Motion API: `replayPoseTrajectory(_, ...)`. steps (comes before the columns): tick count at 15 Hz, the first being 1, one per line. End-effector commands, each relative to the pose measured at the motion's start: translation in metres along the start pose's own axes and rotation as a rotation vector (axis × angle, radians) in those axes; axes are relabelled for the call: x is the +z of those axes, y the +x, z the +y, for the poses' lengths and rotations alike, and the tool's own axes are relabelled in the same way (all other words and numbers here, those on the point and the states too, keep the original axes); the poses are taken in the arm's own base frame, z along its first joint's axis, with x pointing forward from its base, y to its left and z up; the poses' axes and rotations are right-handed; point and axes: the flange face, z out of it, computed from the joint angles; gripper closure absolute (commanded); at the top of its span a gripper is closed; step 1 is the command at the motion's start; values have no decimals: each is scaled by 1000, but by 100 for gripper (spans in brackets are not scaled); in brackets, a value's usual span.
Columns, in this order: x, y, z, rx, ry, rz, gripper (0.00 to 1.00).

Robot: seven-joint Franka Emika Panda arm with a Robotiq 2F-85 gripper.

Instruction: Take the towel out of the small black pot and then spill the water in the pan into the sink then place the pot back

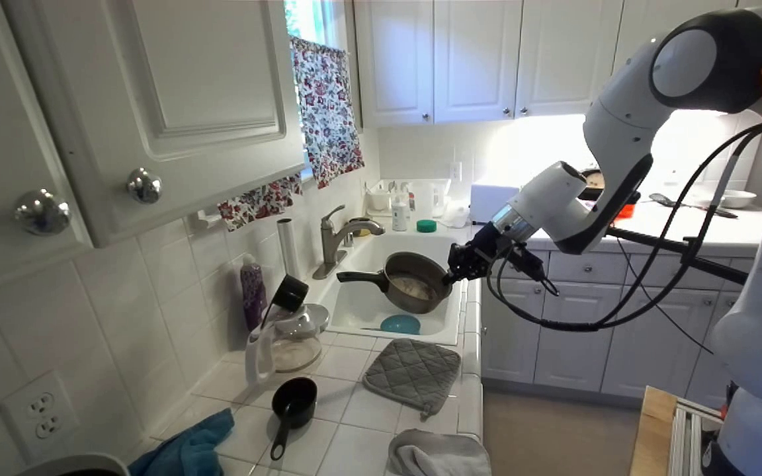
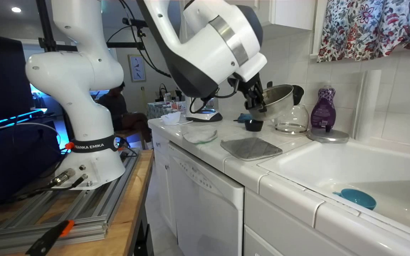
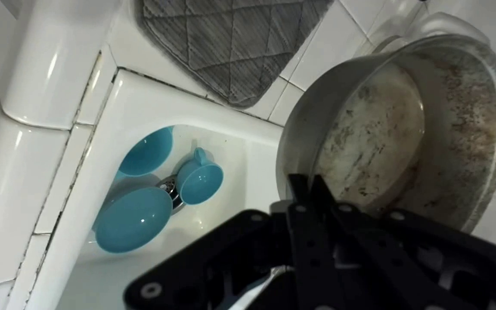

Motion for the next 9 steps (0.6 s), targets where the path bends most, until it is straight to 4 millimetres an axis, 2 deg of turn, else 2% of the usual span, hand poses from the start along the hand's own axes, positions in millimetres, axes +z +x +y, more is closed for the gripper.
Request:
replayPoseTrajectory(1,-2,4,6,62,-44,-145,99)
replayPoseTrajectory(4,-18,15,4,103,-100,-288,99)
replayPoseTrajectory(5,-28,23,-6,110,-108,-325,99)
replayPoseTrajectory(6,-18,3,7,92,-75,-251,95)
replayPoseTrajectory(8,-27,14,-1,101,-91,-286,95)
replayPoseTrajectory(9,-28,18,-4,100,-93,-288,99)
